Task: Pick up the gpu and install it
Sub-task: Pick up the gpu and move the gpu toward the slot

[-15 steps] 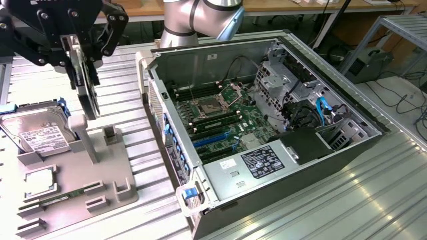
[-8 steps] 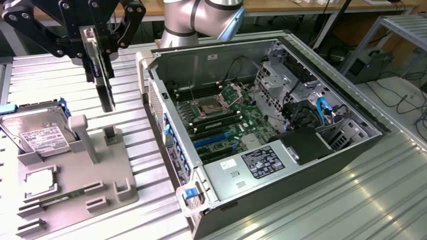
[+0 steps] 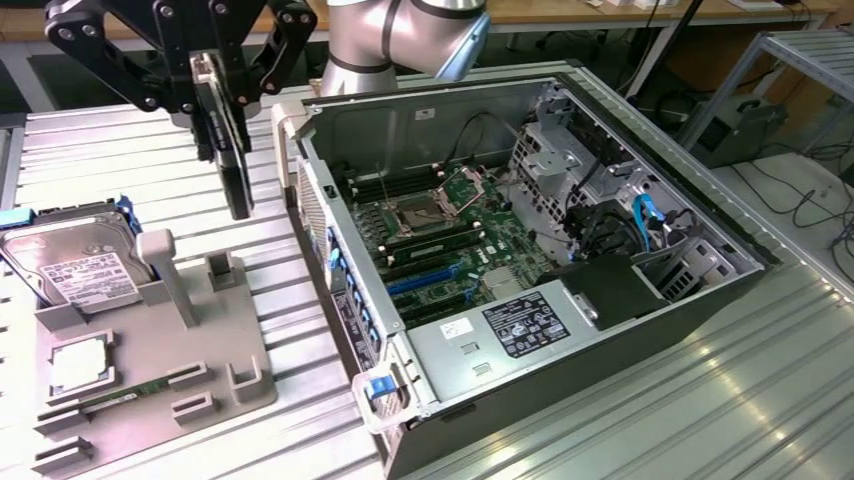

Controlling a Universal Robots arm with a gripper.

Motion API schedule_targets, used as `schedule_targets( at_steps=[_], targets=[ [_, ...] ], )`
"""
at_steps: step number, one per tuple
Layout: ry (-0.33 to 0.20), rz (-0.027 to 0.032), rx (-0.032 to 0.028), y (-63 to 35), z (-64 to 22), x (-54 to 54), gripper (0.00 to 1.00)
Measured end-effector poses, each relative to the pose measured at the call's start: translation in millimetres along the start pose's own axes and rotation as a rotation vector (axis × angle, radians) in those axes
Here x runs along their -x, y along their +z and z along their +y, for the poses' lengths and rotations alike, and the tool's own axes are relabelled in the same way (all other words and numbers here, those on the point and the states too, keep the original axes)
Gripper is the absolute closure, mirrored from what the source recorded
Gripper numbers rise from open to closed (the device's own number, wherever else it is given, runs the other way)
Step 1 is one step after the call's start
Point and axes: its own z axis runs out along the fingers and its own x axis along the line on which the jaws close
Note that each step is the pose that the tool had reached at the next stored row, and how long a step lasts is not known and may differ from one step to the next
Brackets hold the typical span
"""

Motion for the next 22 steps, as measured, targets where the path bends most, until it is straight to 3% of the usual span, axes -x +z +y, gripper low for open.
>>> schedule_targets(
  at_steps=[22],
  targets=[
    [0.0, 0.0, 0.0, 0.3, -1.0, 18.3, 0.72]
  ],
)
